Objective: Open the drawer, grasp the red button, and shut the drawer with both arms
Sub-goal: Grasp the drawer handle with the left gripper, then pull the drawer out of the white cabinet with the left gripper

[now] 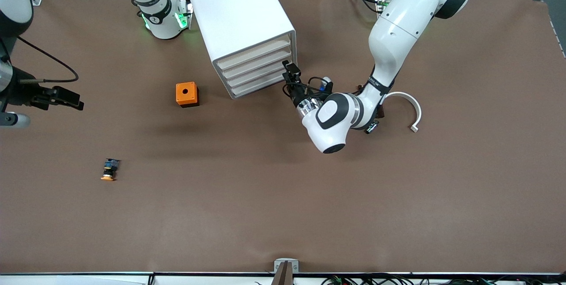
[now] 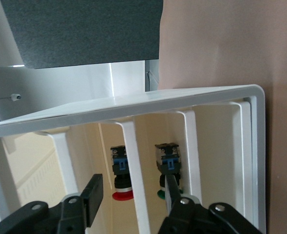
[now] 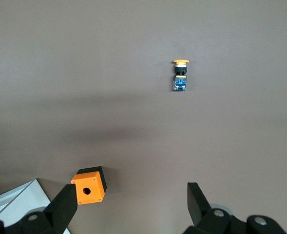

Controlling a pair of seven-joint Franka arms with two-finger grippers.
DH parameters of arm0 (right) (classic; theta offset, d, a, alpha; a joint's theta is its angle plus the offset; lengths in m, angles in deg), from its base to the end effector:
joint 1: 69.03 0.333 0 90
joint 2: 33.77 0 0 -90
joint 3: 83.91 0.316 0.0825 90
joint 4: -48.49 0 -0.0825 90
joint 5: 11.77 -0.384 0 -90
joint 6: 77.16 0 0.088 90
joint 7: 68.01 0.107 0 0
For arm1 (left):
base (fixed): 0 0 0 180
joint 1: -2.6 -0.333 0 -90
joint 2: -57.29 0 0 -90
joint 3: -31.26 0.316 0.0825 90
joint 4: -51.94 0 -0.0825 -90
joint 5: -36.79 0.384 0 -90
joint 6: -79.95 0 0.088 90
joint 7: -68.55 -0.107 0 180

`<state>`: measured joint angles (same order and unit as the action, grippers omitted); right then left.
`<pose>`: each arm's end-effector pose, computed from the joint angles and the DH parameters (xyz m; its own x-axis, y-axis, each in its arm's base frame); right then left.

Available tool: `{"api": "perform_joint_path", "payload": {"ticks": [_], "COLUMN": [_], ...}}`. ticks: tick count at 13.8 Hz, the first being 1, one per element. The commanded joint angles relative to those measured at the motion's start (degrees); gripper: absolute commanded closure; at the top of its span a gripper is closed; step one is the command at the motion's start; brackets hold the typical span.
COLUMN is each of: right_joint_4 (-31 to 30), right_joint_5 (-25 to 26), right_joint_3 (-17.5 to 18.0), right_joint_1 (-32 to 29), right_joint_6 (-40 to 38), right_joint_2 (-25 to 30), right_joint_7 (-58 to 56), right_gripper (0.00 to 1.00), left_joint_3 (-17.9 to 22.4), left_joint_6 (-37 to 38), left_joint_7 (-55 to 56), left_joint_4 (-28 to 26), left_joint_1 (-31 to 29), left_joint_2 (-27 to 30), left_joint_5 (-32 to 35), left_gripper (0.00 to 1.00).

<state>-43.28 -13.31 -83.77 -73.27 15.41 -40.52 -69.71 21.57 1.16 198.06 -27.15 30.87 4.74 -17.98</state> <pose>0.5862 -0.0393 0.5463 0.9938 -0.0427 -0.1028 -0.0460 -0.9985 -0.0299 0.4670 -0.4624 0.1892 -0.3893 0.9175 -0.0817 0.2046 -0.0003 -0.9788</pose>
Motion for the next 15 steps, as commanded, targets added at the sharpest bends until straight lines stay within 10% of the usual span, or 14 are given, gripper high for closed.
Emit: {"api": "perform_joint_path", "payload": {"ticks": [1, 9, 15], "right_joint_4": [2.91, 3.44, 3.44], "right_joint_5": [0.41, 0.49, 0.23], "right_joint_3": [0.66, 0.74, 0.74], "right_joint_1": [-1.48, -0.95, -1.13], "right_joint_6": [-0.55, -0.46, -0.55], "right_joint_2": [-2.91, -3.27, -3.36], "right_joint_7": [-0.68, -0.33, -0.06], "right_gripper": [0.0, 0.0, 0.0], "left_joint_3": [0.19, -0.25, -0.25], "left_joint_6": [1.01, 3.47, 3.55], "left_joint_7": [2.24, 4.27, 4.01], "left_joint_4": [0.79, -1.15, -1.06], "left_joint_1": [1.16, 3.71, 4.51], "left_joint_2": [-0.97, -1.15, -1.85], "left_joint_5": [-1.31, -1.75, -1.75], "left_gripper": [0.48, 0.59, 0.93]}}
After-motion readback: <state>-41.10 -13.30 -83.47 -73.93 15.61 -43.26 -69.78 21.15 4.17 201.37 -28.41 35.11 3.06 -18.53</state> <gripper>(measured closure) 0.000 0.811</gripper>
